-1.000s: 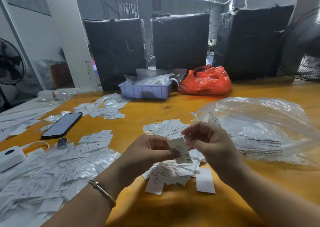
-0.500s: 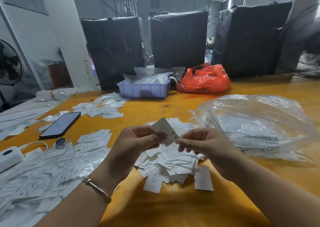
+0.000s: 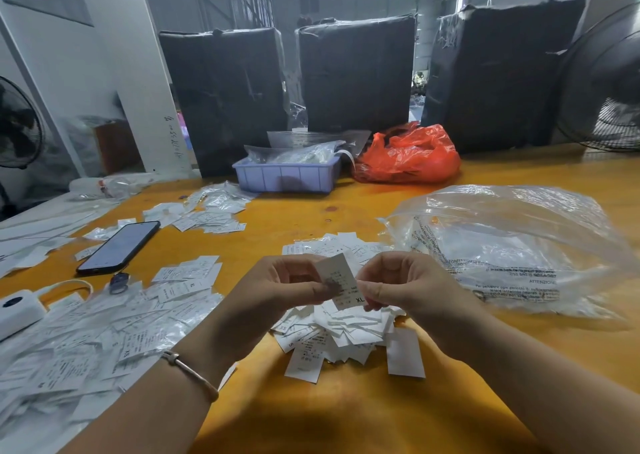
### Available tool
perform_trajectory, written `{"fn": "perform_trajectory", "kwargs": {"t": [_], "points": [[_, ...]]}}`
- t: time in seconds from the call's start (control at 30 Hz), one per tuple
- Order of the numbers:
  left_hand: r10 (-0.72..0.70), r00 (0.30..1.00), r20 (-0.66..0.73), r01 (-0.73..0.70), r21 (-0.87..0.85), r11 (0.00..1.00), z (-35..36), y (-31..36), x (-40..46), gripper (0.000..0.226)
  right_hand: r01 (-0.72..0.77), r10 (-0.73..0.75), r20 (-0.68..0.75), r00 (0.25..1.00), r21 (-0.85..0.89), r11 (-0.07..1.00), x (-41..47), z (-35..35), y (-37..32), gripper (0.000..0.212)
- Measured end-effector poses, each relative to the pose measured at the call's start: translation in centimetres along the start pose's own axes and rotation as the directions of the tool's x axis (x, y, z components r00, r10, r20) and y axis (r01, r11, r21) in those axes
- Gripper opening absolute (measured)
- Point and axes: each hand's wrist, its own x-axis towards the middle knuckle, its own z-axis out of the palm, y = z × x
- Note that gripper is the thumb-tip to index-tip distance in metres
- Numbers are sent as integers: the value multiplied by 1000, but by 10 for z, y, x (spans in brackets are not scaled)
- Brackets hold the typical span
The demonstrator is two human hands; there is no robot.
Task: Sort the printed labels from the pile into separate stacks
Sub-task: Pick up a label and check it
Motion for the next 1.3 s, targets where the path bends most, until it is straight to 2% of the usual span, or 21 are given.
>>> {"fn": "perform_trajectory", "kwargs": {"t": [0.07,0.13,0.23,0.3,0.4,0.43,0.53,0.63,0.77,0.8,0.87,0.93,1.03,1.1,1.2,1.3], "points": [[21,1000,4,-21,72,997,1,1,-1,23,-13,13,23,1000,-30,999,-1,1,1,12],[31,999,-13,-29,122,992,3,1,-1,24,9,-11,-16,1000,-94,996,-1,3,2,11],[34,998,-60,-27,117,993,5,-1,1,17,155,-173,-132,976,-135,979,0,3,-2,7],[34,998,-60,-27,107,994,5,-1,1,17,212,-227,-125,966,-127,969,-3,3,-6,18],[34,999,-35,-30,119,992,5,0,0,15,243,-274,-68,959,-295,924,-6,7,-9,24],[34,999,-25,-30,132,991,5,-1,0,14,248,-280,-70,957,-297,922,-6,8,-9,23],[9,998,-63,-1,123,992,4,-2,1,6,237,-254,-161,954,-115,965,-2,2,-5,16],[-14,983,-182,27,71,997,0,-3,2,16,201,-195,-267,944,-2,979,1,-2,-2,4],[-60,972,-227,26,-151,988,-2,1,3,57,156,-150,-370,917,-13,988,3,-5,3,50],[-67,973,-219,22,-203,979,-2,2,3,65,148,-156,-376,913,-50,988,3,-6,3,50],[-75,982,-174,24,-277,961,-2,4,2,70,111,-161,-345,925,-160,981,1,-4,3,38],[-70,990,-120,29,-314,949,1,6,0,61,44,-114,-286,951,-237,970,0,1,4,36],[-39,993,-116,12,-230,973,6,8,-3,40,40,-59,-136,989,-138,990,-1,6,0,22],[-5,993,-118,-8,-117,993,7,7,-3,30,84,-87,-47,995,-62,995,-3,7,-3,29],[19,996,-93,-22,-27,999,8,5,-3,27,199,-207,-53,977,-121,972,-3,7,-2,27],[24,993,-112,-25,-6,1000,9,3,-1,24,199,-205,-129,970,-58,978,-2,5,0,21]]}}
